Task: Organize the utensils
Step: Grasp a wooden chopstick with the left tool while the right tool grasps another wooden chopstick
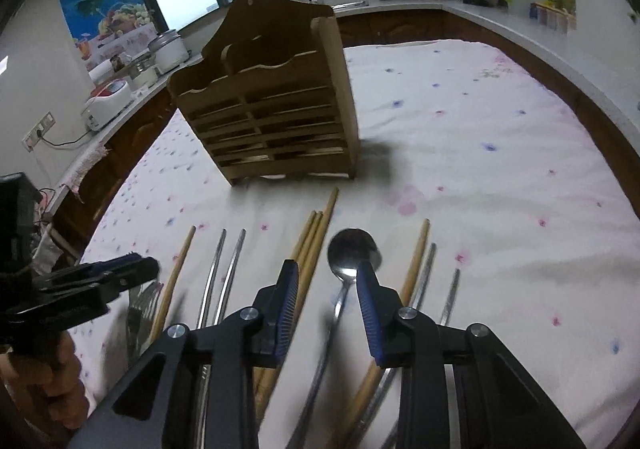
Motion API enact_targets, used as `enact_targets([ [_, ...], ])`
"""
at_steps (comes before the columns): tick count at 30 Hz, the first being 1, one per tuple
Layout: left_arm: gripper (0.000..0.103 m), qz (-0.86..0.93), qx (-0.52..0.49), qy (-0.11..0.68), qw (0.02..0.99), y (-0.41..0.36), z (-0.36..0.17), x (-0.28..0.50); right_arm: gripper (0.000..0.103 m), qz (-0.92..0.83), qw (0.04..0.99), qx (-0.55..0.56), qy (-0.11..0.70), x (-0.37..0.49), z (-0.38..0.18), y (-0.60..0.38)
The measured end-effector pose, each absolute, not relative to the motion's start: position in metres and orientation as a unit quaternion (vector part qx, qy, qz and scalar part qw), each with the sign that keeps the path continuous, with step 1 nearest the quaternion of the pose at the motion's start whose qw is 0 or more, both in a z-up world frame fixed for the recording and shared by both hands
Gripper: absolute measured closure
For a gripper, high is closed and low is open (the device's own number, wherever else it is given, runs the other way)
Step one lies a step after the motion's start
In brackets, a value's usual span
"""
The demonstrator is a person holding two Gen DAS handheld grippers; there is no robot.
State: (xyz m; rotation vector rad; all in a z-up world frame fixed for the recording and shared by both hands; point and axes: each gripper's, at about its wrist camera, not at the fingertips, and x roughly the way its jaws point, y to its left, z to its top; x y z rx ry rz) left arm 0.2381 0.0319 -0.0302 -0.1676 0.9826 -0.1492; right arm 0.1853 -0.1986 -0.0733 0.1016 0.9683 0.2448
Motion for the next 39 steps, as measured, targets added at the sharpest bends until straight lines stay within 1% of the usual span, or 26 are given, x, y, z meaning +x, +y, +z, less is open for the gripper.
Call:
enact_targets([
  [2,0.065,-0.071,-0.077,0.476,0.873,0.03,-0.035,0.247,0.073,0.125,0.875,0.045,0.466,0.189,-0.075,-0.192],
  [3,0.067,-0.071,-0.074,0.48,0.871,0.028,-0.038,0.251,0.075,0.128,0.873,0.045,0.468,0.192,-0.077,-0.189],
  [4,0.068,-0.07,-0.072,0.483,0.87,0.027,-0.039,0.255,0.081,0.128,0.872,0.044,0.471,0.196,-0.08,-0.187],
  [6,0.07,-0.07,-0.069,0.487,0.868,0.025,-0.043,0.261,0.087,0.127,0.868,0.049,0.477,0.205,-0.085,-0.185],
  [11,0.071,-0.073,-0.071,0.498,0.861,0.024,-0.053,0.271,0.089,0.121,0.857,0.053,0.498,0.218,-0.1,-0.186],
  [12,0.071,-0.074,-0.071,0.501,0.86,0.024,-0.056,0.273,0.092,0.125,0.857,0.056,0.498,0.218,-0.101,-0.186],
  [22,0.073,-0.08,-0.06,0.505,0.857,0.019,-0.062,0.282,0.096,0.118,0.85,0.03,0.512,0.235,-0.101,-0.186],
  [26,0.076,-0.089,-0.063,0.508,0.855,0.025,-0.063,0.281,0.094,0.118,0.847,0.036,0.517,0.229,-0.098,-0.195],
  [28,0.076,-0.089,-0.066,0.509,0.853,0.025,-0.063,0.282,0.091,0.12,0.845,0.038,0.519,0.231,-0.099,-0.194],
  [35,0.076,-0.088,-0.055,0.509,0.854,0.022,-0.063,0.282,0.091,0.134,0.842,0.017,0.522,0.228,-0.101,-0.174],
  [37,0.076,-0.09,-0.056,0.508,0.855,0.022,-0.063,0.282,0.094,0.133,0.843,0.023,0.521,0.231,-0.102,-0.176],
  [39,0.076,-0.091,-0.052,0.506,0.856,0.021,-0.063,0.282,0.094,0.129,0.843,0.034,0.521,0.237,-0.103,-0.179],
])
